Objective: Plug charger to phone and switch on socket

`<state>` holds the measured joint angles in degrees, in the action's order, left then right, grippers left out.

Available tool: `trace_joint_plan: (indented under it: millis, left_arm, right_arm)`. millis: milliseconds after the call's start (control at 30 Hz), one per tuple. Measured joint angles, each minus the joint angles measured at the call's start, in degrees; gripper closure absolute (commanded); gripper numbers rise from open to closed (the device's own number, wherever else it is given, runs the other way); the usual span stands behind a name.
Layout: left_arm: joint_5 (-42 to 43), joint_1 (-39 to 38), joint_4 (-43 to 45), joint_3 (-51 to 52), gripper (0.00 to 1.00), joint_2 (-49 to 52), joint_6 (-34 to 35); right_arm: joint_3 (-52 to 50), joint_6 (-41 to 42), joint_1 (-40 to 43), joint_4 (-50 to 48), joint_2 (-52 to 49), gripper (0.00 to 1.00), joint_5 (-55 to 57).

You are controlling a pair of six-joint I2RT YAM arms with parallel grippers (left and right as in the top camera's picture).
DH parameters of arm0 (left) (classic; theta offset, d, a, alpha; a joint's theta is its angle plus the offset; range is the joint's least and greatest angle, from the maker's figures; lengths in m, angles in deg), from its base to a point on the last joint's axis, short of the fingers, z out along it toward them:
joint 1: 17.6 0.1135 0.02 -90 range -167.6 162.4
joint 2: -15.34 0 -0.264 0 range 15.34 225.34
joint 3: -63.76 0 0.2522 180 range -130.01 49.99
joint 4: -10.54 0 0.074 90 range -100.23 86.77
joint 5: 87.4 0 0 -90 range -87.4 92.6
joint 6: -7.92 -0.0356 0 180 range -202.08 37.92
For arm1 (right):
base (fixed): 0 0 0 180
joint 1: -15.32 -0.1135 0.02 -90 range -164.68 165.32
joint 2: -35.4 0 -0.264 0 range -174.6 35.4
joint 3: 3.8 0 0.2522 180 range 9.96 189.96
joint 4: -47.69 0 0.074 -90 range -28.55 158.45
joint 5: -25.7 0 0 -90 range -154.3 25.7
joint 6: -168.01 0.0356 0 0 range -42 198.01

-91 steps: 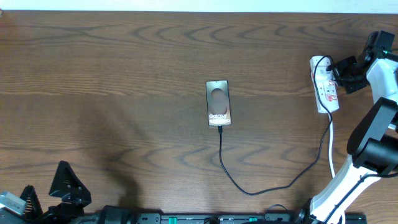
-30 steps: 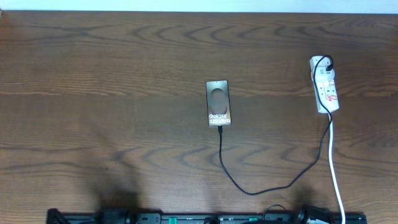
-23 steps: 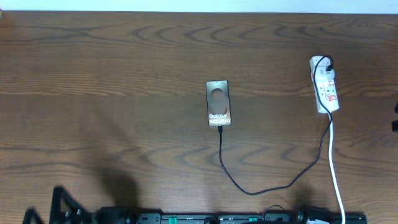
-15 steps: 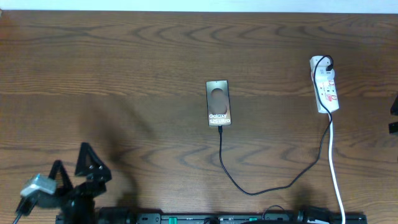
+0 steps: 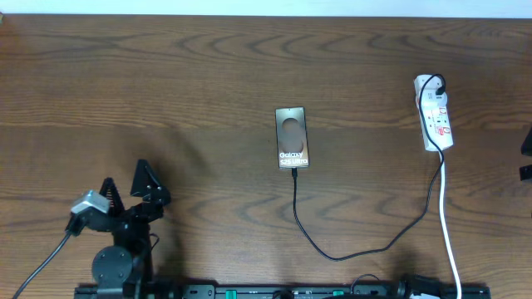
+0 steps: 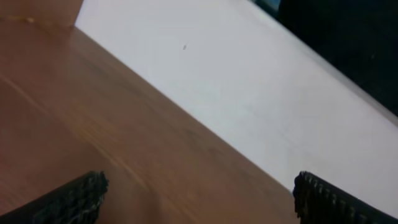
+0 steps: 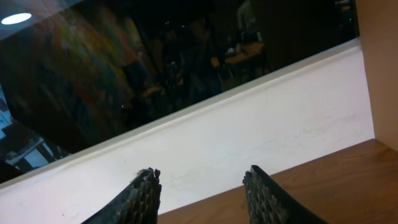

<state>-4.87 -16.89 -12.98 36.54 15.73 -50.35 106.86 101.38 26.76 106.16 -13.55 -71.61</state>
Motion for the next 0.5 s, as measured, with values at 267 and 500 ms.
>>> trace_joint_plan:
  millis: [267,500]
  left_arm:
    - [0.11,0.00,6.25,7.87,0.03,0.00,0.00]
    - [0.11,0.00,9.90,12.17,0.03,0.00,0.00]
  right_arm:
    - [0.00,0.00,-0.61,-0.37,0.00,0.53,0.00]
    - [0.00,0.00,-0.94,-0.59,0.00,0.51,0.00]
